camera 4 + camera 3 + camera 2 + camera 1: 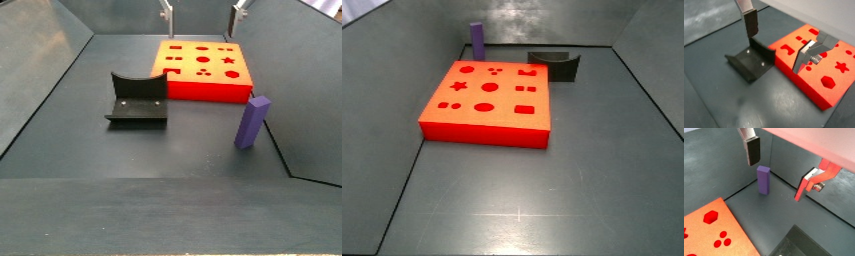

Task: Pick up the rectangle object. Move up. Move to above the board. Insert the rectangle object.
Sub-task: Pick up the rectangle object.

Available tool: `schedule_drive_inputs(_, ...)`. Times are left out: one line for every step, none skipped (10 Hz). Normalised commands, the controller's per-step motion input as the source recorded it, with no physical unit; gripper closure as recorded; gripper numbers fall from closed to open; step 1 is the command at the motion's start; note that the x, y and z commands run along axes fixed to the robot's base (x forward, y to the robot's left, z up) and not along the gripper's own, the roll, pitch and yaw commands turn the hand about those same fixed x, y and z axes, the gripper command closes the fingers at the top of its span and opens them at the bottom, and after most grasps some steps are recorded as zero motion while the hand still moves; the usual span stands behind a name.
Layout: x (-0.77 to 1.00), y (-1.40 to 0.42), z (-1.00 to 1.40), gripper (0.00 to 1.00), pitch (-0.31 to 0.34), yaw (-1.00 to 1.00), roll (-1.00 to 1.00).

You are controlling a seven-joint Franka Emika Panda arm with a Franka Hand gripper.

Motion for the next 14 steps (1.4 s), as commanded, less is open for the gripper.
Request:
schedule_drive_inputs(-0.45, 0.64, -0.44, 0.00, -0.080, 0.56, -0.11)
schedule_drive_inputs(-0.43, 0.56, -0.52, 0.00, -0.123, 0.60, -0.02)
schedule_drive_inputs(-0.52, 0.49, -0.60, 0.00, -0.124, 0.55, 0.00)
schedule_drive_inputs(-0.45, 0.25, -0.64, 0.00, -0.110, 0.65, 0.04)
schedule_drive_inputs(-0.53, 0.09, -0.56, 0.00, -0.174, 0.55, 0.03)
schedule_drive_inputs(-0.66, 0.00, -0.49, 0.00, -0.199, 0.31, 0.06)
schedule_drive_inputs(-0.59, 0.02, -0.49, 0.00, -0.161, 0.30, 0.10)
schedule_drive_inputs(-0.56, 0.09, -0.44, 0.00, -0.129, 0.27, 0.10)
schedule_drive_inputs(-0.31, 0.08, -0.36, 0.00, -0.064, 0.21, 0.08)
schedule_drive_inputs(0.01, 0.08, -0.33, 0.00, 0.000, 0.19, 0.00)
schedule_drive_inputs(0.14, 0.10, -0.32, 0.00, 0.043, 0.09, 0.00)
schedule_drive_inputs(0.00, 0.19, -0.35, 0.00, 0.013, 0.08, 0.00)
schedule_drive_inputs(0.00, 0.22, -0.30, 0.00, 0.000, 0.13, 0.00)
schedule_drive_inputs(0.00, 0.19, -0.26, 0.00, 0.000, 0.11, 0.00)
